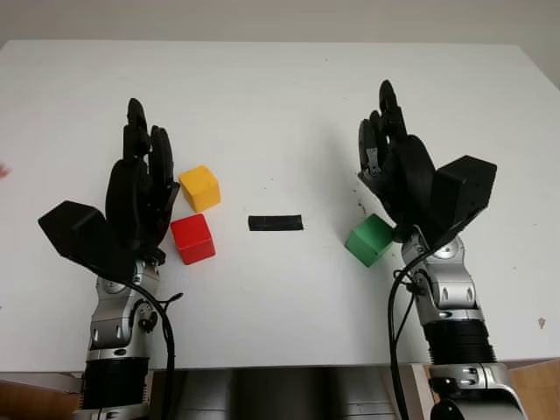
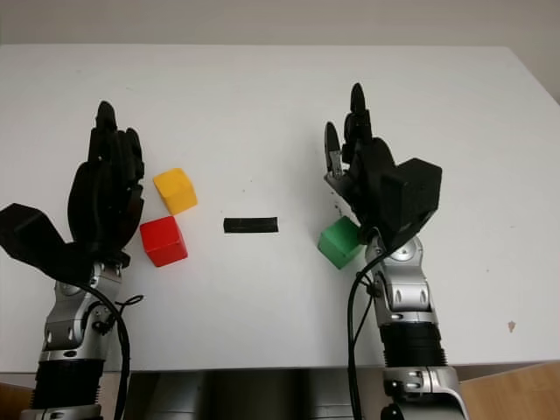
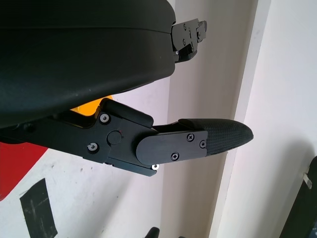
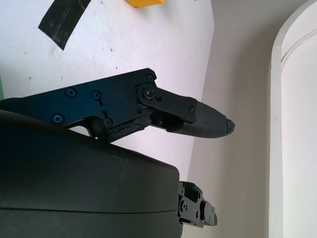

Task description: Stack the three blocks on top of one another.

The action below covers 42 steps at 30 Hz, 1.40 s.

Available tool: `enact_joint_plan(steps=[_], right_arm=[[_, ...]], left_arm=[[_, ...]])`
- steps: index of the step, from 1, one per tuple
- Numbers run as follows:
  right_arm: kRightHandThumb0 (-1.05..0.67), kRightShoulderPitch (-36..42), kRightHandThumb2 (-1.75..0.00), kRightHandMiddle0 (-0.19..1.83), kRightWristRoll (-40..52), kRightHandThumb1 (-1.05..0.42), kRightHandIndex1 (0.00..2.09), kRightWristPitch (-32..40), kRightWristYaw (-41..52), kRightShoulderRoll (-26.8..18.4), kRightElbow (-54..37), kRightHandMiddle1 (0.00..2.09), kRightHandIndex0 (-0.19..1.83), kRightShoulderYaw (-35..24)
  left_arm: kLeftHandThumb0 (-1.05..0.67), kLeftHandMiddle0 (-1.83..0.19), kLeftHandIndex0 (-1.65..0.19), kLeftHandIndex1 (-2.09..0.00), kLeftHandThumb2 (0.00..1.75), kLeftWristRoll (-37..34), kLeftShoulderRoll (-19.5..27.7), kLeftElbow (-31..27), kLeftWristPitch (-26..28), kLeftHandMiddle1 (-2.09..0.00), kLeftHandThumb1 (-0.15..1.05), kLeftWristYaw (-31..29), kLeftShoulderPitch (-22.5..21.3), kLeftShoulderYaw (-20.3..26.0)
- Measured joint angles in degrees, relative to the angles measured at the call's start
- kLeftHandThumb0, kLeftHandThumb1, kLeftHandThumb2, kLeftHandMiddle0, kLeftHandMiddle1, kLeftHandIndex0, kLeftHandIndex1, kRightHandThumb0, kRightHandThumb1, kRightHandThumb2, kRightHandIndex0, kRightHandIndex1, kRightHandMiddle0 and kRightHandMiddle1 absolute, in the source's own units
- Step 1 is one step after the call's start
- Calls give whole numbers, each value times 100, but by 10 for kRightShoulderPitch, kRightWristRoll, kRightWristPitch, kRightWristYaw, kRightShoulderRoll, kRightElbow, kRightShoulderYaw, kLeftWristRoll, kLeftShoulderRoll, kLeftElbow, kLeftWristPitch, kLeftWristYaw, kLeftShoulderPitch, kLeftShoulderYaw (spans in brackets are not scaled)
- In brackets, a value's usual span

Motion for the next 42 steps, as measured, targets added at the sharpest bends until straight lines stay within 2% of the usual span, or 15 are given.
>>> enact_joint_plan(steps=[14,15,18,19,22,26,29,32,36,42], right_arm=[[-57,0,-69,-19,2,-105,0,-4,5,0,2,0,-19,-1],[-56,0,-70,-19,3,-105,0,-4,6,0,2,0,-19,-1],[-56,0,-71,-19,9,-105,0,-4,15,0,2,0,-19,-4],[-57,0,-71,-19,11,-105,0,-4,19,-2,2,0,-19,-4],[-58,-1,-72,-19,14,-105,0,-4,27,-4,2,0,-19,-5],[-58,-2,-71,-19,15,-105,0,-3,28,-3,1,0,-19,-5],[-57,-2,-71,-19,16,-105,0,-2,26,-4,-2,0,-19,-6],[-56,-2,-73,-19,16,-105,0,-2,26,-4,-4,0,-19,-5],[-57,-2,-72,-19,16,-105,0,2,28,-4,-5,0,-19,-5],[-58,-2,-71,-19,15,-105,0,8,25,-4,-6,0,-19,-5]], left_arm=[[-74,19,19,0,49,1,2,2,0,0,105,-4,0,0],[-70,14,18,-1,47,12,5,-2,2,-3,105,0,1,0],[-65,-11,2,-9,36,124,50,-54,33,-11,105,34,12,-16],[-62,-20,-11,-14,27,175,71,-85,52,-12,105,48,20,-23],[-61,-28,-32,-24,16,312,119,-185,109,-11,105,64,51,-40],[-64,-26,-41,-27,8,428,173,-314,188,-7,104,10,104,-46],[-67,-22,-44,-27,7,498,209,-379,229,-5,103,-44,141,-46],[-71,-21,-47,-27,5,560,234,-428,259,-5,102,-100,164,-48],[-72,-21,-49,-26,5,633,252,-462,268,-5,101,-157,174,-62],[-76,-18,-48,-25,5,695,249,-470,258,-4,100,-186,174,-85]])
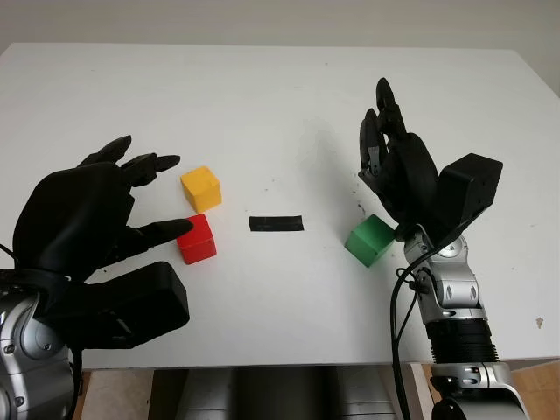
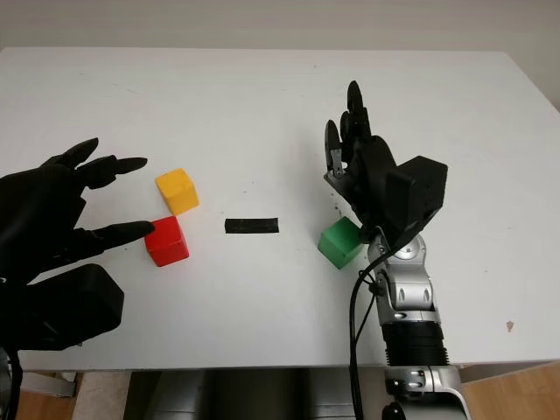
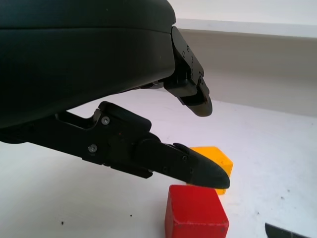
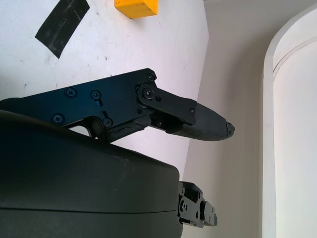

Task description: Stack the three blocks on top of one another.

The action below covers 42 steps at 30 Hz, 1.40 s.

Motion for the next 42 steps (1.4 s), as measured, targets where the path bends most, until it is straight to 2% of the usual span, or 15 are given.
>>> enact_joint_plan(steps=[10,20,27,29,32,35,42], right_arm=[[-57,0,-72,-19,-1,-105,0,0,-5,0,0,0,-19,1],[-56,0,-72,-19,-1,-105,0,0,-8,0,0,0,-19,1],[-58,0,-71,-19,0,-105,0,0,-9,0,0,0,-19,1],[-58,0,-72,-19,0,-105,0,0,-8,0,0,0,-19,1],[-58,0,-71,-19,0,-105,0,0,-9,0,0,0,-19,1],[-57,0,-71,-19,-1,-105,0,0,-12,0,0,0,-19,1],[-56,0,-72,-19,-1,-105,0,-2,-4,0,0,0,-19,1]], left_arm=[[-78,-13,-41,-20,6,87,-31,63,-10,-4,103,-24,-11,-50],[-79,-8,-37,-18,5,134,-37,88,-22,-4,102,-58,-24,-62],[-78,-9,-40,-23,5,143,-43,88,-36,-5,100,-69,-24,-64],[-79,-10,-21,-67,5,147,-44,87,-38,-5,99,-72,-23,-64],[-79,-11,-6,-100,6,149,-46,81,-40,-5,100,-74,-21,-63],[-80,-11,-3,-108,6,149,-50,71,-43,-5,101,-76,-16,-62],[-78,-11,0,-110,5,158,-58,57,-50,-5,101,-76,-3,-53]])
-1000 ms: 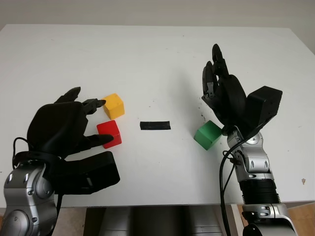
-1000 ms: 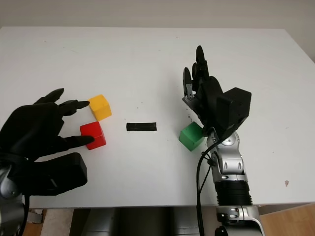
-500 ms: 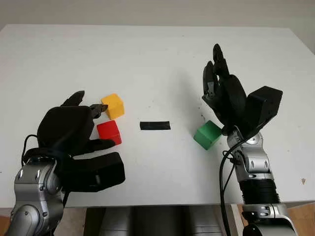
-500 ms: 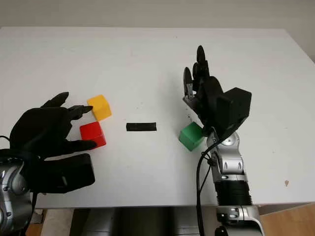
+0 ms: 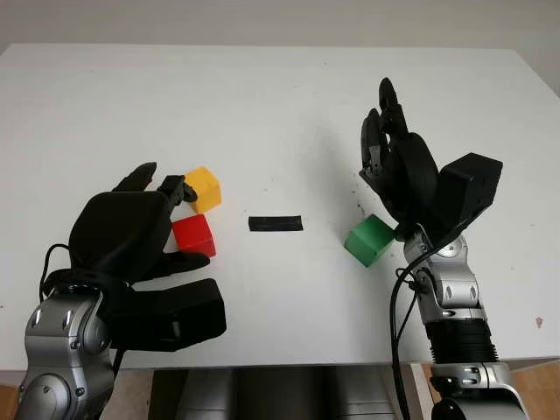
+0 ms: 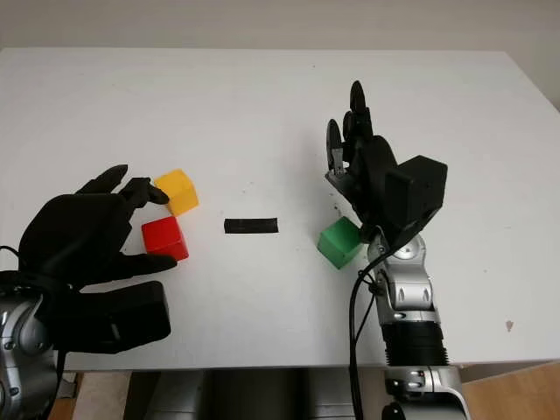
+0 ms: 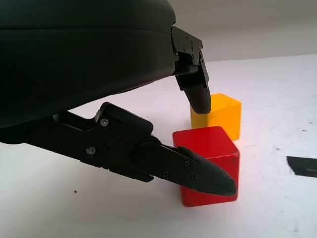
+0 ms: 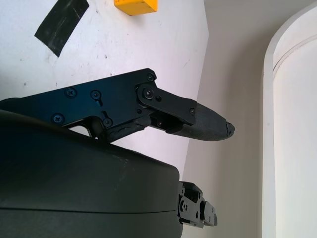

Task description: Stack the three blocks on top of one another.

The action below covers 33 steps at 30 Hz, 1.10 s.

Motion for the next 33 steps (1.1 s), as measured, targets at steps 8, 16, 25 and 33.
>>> enact_joint_plan(steps=[8,16,25,33], right_arm=[[-57,0,-71,-19,-2,-105,0,-3,0,0,1,0,-19,0],[-56,0,-72,-19,-1,-105,0,-3,5,0,1,0,-19,0],[-57,0,-71,-19,-2,-105,0,-3,5,0,1,0,-19,0],[-56,0,-72,-19,-4,-105,0,-3,6,0,1,0,-19,0]], left_arm=[[-76,-11,18,-131,5,27,-19,-1,-10,-5,99,10,3,2],[-77,-10,8,-122,6,72,-34,-1,-14,-5,102,13,3,2],[-77,-14,-8,-113,6,81,-48,16,-20,-6,105,11,3,2],[-79,-16,-6,-127,7,62,-48,18,-29,-5,105,-8,3,4]])
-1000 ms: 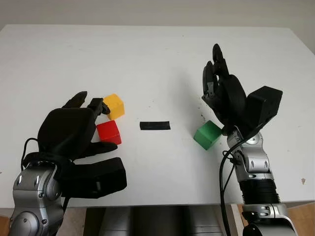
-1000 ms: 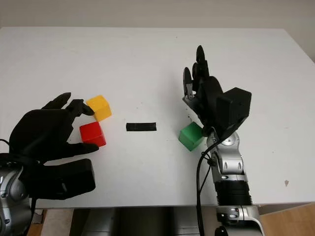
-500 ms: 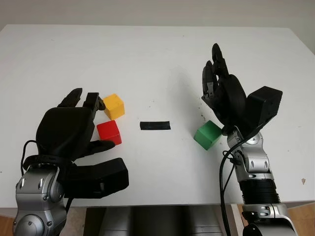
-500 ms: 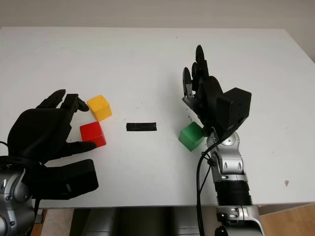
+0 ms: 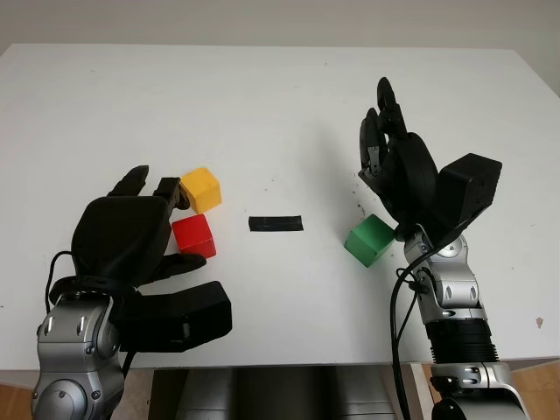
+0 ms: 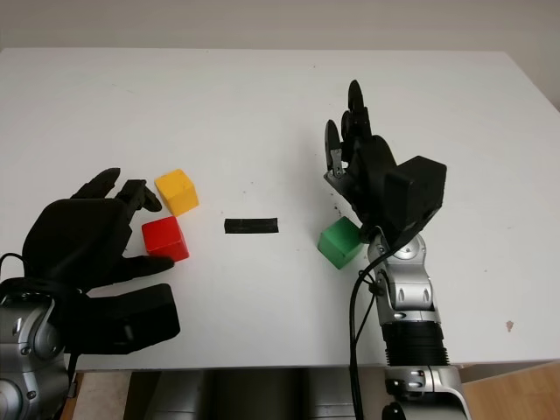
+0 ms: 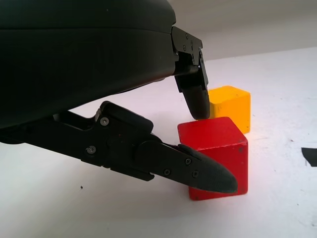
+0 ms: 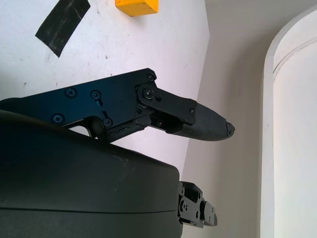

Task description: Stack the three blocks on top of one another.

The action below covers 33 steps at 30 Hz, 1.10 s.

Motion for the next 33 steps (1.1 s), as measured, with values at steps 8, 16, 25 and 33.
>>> enact_joint_plan(steps=[8,16,25,33], right_arm=[[-56,0,-71,-19,0,-105,0,0,0,0,0,0,-19,-1],[-56,0,-72,-19,1,-105,0,0,1,0,0,0,-19,-1],[-56,0,-72,-19,1,-105,0,0,1,0,0,0,-19,-1],[-55,0,-72,-19,0,-105,0,0,-4,0,0,0,-19,-1]], left_arm=[[-80,-16,-9,-119,9,-8,0,0,-5,-6,105,-3,0,6],[-69,-17,-14,-116,9,12,-1,9,-5,-6,105,3,0,2],[-56,-20,-14,-127,23,6,-4,16,-12,-5,105,31,2,-1],[-54,-20,-17,-126,22,-8,-4,16,-18,-6,105,36,5,-1]])
